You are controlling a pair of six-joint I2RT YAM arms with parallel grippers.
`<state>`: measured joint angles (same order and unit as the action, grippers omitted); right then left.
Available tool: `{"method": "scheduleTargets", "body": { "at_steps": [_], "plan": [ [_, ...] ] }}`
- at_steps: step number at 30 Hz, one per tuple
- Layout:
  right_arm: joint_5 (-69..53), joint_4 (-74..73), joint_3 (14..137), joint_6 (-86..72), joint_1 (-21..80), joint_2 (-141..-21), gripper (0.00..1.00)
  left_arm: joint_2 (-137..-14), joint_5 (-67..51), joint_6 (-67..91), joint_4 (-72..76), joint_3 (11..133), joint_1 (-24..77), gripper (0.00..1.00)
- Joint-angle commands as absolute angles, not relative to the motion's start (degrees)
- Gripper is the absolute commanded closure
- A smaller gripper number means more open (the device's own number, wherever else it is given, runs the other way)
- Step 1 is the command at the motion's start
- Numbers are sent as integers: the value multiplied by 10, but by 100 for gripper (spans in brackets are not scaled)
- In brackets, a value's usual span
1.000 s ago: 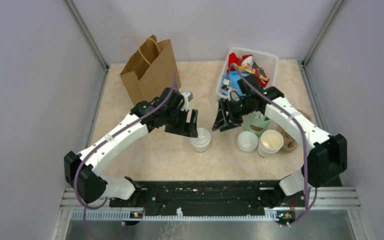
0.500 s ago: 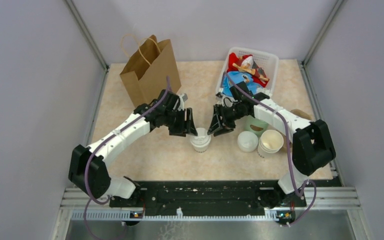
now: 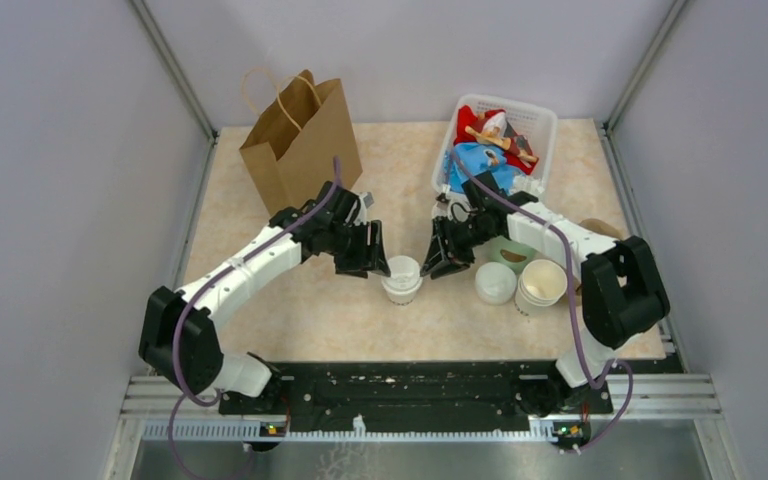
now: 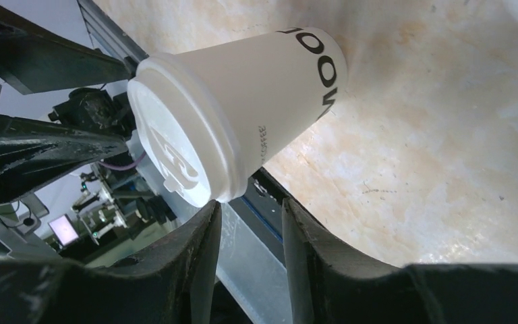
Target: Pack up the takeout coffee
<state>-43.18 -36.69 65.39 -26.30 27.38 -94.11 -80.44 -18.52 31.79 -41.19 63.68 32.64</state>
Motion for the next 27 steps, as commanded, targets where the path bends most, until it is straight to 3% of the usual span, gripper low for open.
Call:
{"method": "scheduleTargets", "body": {
  "at_steps": [1,8,14,27],
  "plan": [
    [-440,-353,648,-262,261,-908,62,-767,-175,330,-411,615,317,36],
    [-437,-363,662,-259,262,-911,57,-787,-184,335,-409,609,310,47],
    [-438,-347,648,-264,262,-916,66,-789,-186,336,-402,600,303,50],
    [-440,-345,657,-261,272,-933,73,-807,-204,339,-390,610,303,47]
  ]
}}
